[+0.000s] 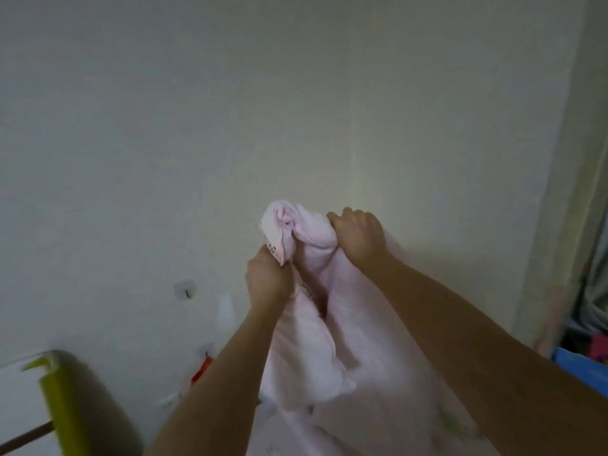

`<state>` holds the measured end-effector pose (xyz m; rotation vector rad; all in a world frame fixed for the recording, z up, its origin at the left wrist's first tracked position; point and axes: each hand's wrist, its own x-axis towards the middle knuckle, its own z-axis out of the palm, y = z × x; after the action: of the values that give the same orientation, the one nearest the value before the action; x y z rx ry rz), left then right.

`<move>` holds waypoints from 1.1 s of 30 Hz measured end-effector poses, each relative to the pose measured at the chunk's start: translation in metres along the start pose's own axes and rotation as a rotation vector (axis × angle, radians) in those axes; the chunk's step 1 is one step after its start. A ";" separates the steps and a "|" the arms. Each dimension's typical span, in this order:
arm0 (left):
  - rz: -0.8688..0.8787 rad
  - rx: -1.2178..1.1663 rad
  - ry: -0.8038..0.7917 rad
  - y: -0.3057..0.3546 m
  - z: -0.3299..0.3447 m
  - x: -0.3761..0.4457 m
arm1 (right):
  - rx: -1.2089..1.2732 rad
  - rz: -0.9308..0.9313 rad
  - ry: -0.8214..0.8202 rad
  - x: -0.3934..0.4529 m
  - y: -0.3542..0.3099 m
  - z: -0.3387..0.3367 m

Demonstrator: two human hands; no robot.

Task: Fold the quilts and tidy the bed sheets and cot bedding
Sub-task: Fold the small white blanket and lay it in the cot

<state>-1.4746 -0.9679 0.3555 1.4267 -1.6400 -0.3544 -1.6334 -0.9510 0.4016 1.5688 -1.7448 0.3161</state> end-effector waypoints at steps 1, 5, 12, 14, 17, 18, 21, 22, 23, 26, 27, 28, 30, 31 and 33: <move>0.026 -0.052 0.074 0.021 -0.018 0.022 | -0.004 0.008 0.037 0.028 0.003 -0.021; 0.138 -0.208 0.261 0.099 -0.079 0.071 | 0.034 -0.008 0.283 0.106 0.015 -0.089; 0.249 -0.254 0.321 0.166 -0.135 0.056 | -0.133 -0.138 0.610 0.119 0.043 -0.176; 0.238 -0.226 0.286 0.170 -0.133 0.033 | -0.227 -0.197 0.616 0.099 0.056 -0.182; 0.211 -0.130 0.164 0.169 -0.120 -0.010 | -0.302 -0.327 0.605 0.052 0.083 -0.186; 0.202 -0.071 0.113 0.167 -0.112 -0.027 | -0.319 -0.369 0.601 0.032 0.093 -0.184; 0.222 0.132 -0.082 0.165 -0.078 -0.096 | -0.350 -0.451 0.535 -0.054 0.132 -0.170; 0.248 0.206 -0.163 0.164 -0.063 -0.123 | -0.353 -0.483 0.493 -0.087 0.146 -0.161; 0.279 0.284 -0.243 0.163 -0.046 -0.154 | -0.365 -0.508 0.437 -0.126 0.160 -0.154; 0.385 0.478 -0.464 0.156 -0.004 -0.247 | -0.316 -0.596 0.296 -0.238 0.199 -0.131; 0.417 0.511 -0.513 0.150 0.011 -0.278 | -0.273 -0.617 0.237 -0.278 0.210 -0.127; 0.463 0.554 -0.552 0.146 0.022 -0.304 | -0.240 -0.637 0.183 -0.306 0.218 -0.123; 0.515 0.579 -0.737 0.143 0.066 -0.394 | -0.141 -0.568 -0.121 -0.401 0.253 -0.106; 0.489 0.584 -0.767 0.137 0.071 -0.409 | -0.087 -0.527 -0.243 -0.416 0.254 -0.103; 0.427 0.543 -0.950 0.133 0.107 -0.489 | -0.064 -0.355 -0.600 -0.503 0.277 -0.083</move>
<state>-1.6789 -0.5264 0.1790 1.2861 -2.9298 -0.3770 -1.8797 -0.4640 0.2044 2.0174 -1.8193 -0.4235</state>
